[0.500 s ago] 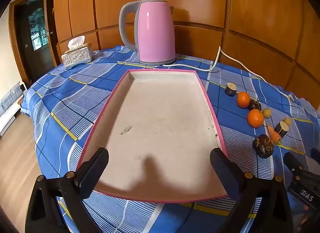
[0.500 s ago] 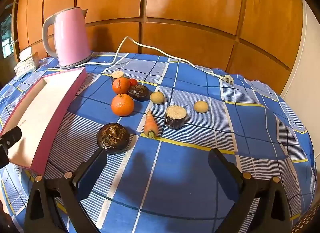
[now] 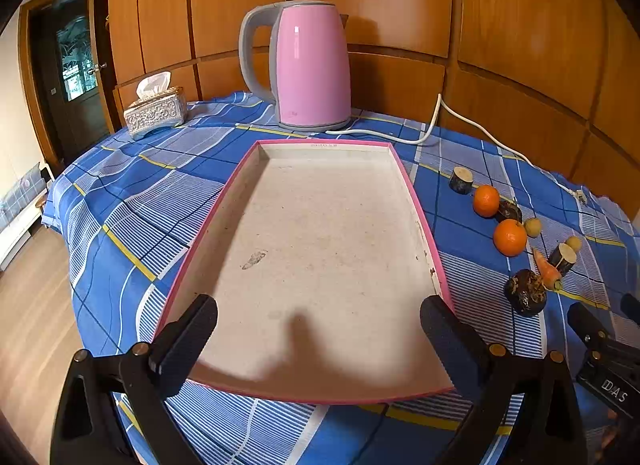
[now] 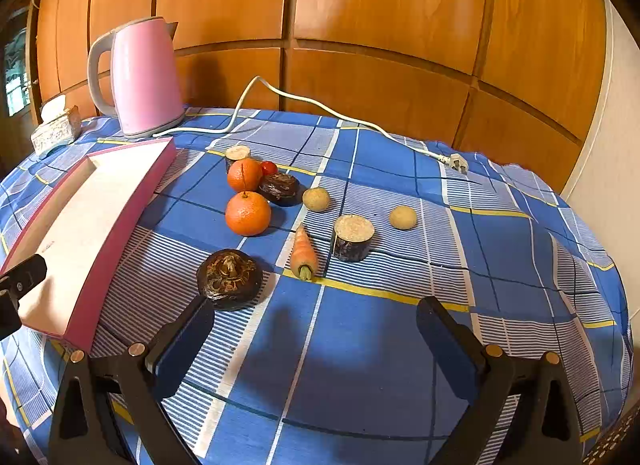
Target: Organize fruits
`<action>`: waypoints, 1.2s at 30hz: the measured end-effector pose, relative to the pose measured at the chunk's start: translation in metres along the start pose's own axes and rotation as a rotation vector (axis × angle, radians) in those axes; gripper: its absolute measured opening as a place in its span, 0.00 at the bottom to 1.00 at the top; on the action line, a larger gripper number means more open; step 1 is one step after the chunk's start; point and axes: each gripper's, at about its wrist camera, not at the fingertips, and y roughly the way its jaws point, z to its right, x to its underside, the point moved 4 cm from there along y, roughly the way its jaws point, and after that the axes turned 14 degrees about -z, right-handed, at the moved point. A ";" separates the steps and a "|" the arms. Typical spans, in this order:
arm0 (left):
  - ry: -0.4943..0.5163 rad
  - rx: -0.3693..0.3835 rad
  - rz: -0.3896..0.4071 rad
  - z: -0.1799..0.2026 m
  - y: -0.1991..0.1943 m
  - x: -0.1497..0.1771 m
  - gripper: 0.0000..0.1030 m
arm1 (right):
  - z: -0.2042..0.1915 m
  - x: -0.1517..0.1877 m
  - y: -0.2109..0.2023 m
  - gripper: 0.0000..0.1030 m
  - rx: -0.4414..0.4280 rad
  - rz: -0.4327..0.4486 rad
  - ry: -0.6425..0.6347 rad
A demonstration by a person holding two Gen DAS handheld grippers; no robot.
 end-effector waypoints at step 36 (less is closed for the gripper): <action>0.007 0.007 -0.020 0.007 -0.010 0.002 0.99 | 0.007 0.000 -0.006 1.00 -0.002 0.028 0.017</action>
